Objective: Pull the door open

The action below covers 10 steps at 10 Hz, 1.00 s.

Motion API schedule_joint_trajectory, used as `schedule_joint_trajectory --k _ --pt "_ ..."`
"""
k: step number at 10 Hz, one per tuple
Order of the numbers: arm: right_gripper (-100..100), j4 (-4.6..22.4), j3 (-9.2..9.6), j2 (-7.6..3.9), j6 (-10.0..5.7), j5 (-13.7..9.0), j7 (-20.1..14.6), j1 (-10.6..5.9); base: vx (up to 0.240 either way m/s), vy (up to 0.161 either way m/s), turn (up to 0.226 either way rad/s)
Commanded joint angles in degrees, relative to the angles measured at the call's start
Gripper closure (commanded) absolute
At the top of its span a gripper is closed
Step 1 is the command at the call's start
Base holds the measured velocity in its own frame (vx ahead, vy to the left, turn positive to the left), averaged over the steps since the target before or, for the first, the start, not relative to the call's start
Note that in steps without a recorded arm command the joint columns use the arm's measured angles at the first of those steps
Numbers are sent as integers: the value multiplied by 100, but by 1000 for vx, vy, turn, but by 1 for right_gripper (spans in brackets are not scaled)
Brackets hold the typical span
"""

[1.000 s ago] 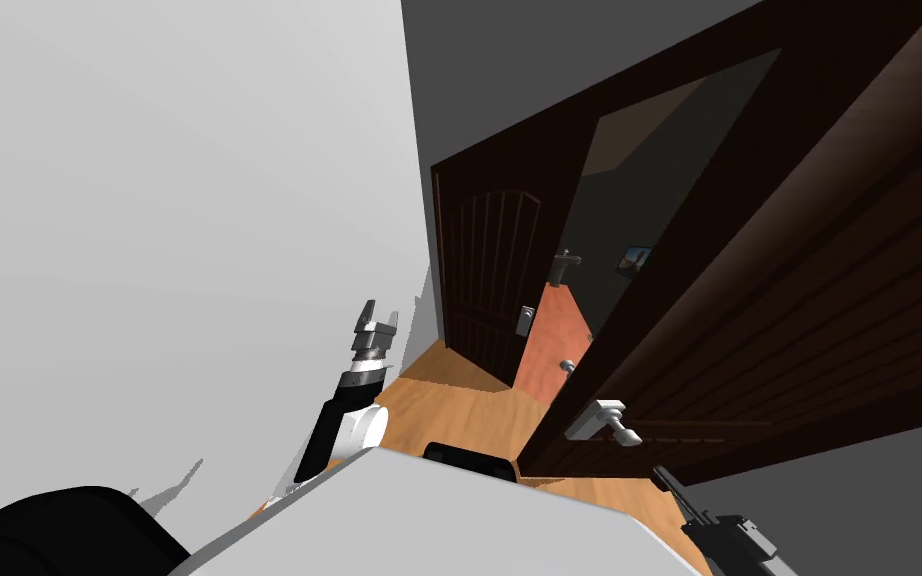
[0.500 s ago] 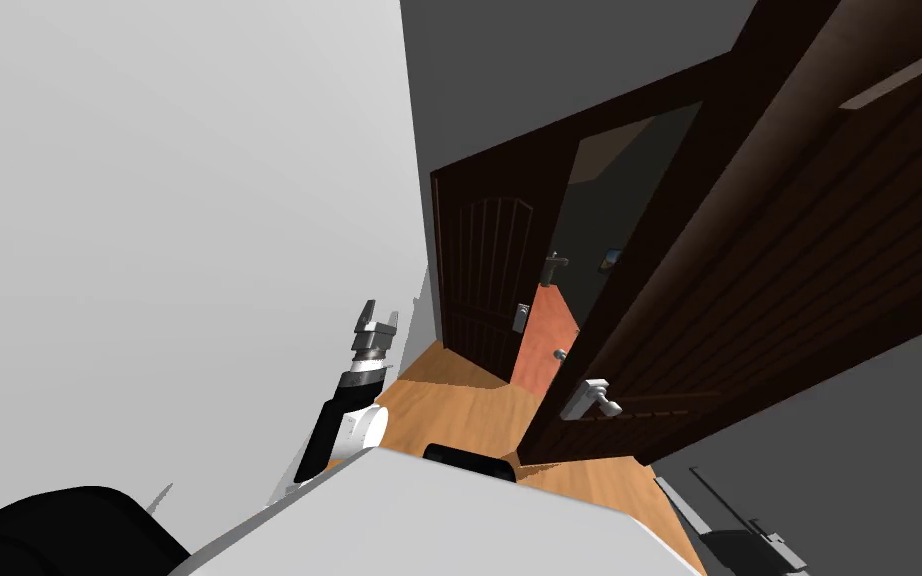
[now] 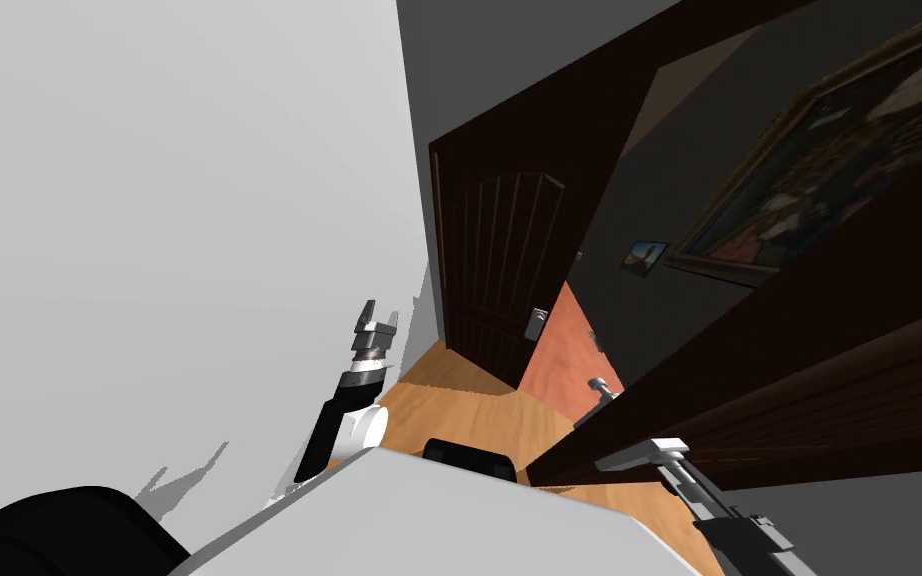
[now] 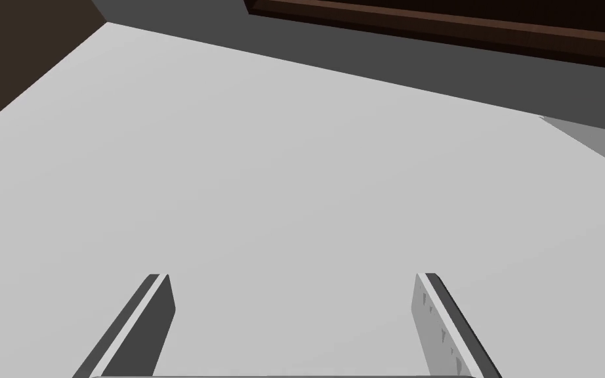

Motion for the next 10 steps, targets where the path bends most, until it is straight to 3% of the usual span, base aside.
schedule_joint_trajectory --k 1,5,10 --pt "100 6 3 2 -6 3 1 8 -38 -15 13" --pt "100 6 3 2 -6 3 1 8 -22 -7 -4" --pt "100 -51 116 -39 -335 259 -24 54 -161 -117 37"
